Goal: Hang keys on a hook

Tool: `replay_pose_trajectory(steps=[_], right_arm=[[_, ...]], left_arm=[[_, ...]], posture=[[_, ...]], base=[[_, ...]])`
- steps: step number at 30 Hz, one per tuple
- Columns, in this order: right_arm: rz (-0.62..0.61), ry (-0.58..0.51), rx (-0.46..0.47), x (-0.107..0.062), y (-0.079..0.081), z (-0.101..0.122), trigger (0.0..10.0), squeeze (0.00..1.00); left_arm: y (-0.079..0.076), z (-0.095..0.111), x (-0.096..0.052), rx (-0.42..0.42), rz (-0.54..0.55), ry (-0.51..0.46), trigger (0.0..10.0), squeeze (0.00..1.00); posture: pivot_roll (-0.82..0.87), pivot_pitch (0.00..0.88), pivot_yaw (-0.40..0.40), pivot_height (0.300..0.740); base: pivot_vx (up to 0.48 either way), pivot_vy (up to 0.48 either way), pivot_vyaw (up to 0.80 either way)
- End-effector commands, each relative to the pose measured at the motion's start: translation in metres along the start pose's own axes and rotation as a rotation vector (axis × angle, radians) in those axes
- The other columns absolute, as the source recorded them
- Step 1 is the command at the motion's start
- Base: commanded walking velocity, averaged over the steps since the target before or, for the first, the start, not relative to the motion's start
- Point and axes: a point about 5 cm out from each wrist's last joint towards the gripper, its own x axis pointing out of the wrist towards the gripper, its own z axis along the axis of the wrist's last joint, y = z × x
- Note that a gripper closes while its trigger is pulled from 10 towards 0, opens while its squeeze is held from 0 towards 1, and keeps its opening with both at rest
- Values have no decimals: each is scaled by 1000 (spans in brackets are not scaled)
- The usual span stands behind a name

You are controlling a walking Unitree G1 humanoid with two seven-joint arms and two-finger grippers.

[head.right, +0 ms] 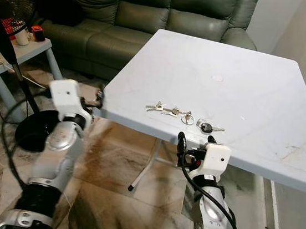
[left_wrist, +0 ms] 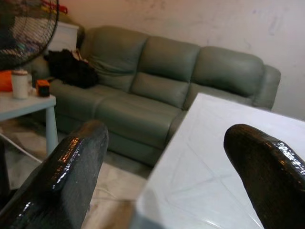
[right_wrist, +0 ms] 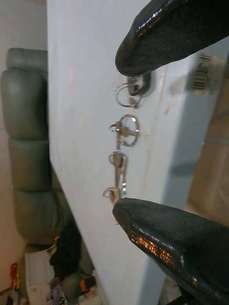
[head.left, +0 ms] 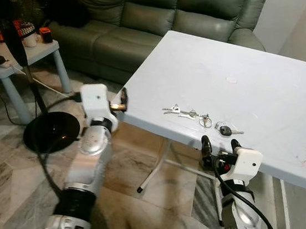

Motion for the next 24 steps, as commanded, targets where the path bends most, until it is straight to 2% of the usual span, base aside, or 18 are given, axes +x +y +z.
replay_pose_trajectory(steps=[1, 2, 4, 5, 8, 11, 12, 14, 17, 18, 20, 22, 24], right_arm=[[11, -46, 16, -1, 0, 10, 10000, 0], [26, -77, 45, -2, 1, 15, 10000, 0], [42, -95, 62, -3, 2, 19, 10000, 0], [49, -98, 66, -4, 3, 20, 10000, 0], [53, -80, 62, -5, 4, 18, 10000, 0], [60, -62, 49, -8, 5, 15, 10000, 0], [62, -57, 41, -9, 5, 15, 10000, 0], [73, -52, 39, -9, 5, 15, 10000, 0], [90, -52, 24, -5, 3, 18, 10000, 0], [95, -55, 16, -2, 2, 20, 10000, 0], [96, -59, 11, 0, 0, 22, 10000, 0], [99, -57, 1, 2, -1, 23, 10000, 0], [97, -49, -12, 4, -2, 23, 10000, 0]], left_arm=[[10, -1, -5, -17, -22, 37, 10000, 0], [13, -2, -12, -69, -97, 62, 10000, 0], [14, 2, -18, -89, -165, 33, 10000, 0], [16, 5, -21, -47, -175, 5, 10000, 0], [20, 0, -29, 56, -191, 49, 10000, 0], [20, -7, -38, 93, -233, 110, 10000, 0], [19, -8, -40, 108, -246, 126, 10000, 0], [17, -8, -41, 85, -283, 139, 10000, 0], [21, -13, -37, 68, -232, 222, 10000, 0], [19, -12, -37, 27, -292, 228, 10000, 0], [19, -9, -37, 8, -314, 229, 10000, 0], [20, -9, -35, 27, -319, 224, 10000, 0], [22, -10, -33, 90, -318, 222, 10000, 0]], posture=[[100, 6, -2, 740], [101, 8, -3, 740], [102, 12, -5, 740], [106, 14, -7, 740], [111, 17, -13, 740], [121, 20, -21, 740], [123, 20, -23, 740], [125, 19, -25, 740], [124, 18, -27, 740], [124, 18, -27, 740], [124, 18, -27, 740], [120, 12, -26, 740], [120, 12, -26, 740]], base=[[0, 0, 0], [0, 0, 0], [0, 0, 0], [0, 0, 0], [0, 0, 0], [0, 0, 0], [0, 0, 0], [0, 0, 0], [0, 0, 0], [0, 0, 0], [0, 0, 0], [0, 0, 0], [0, 0, 0]])
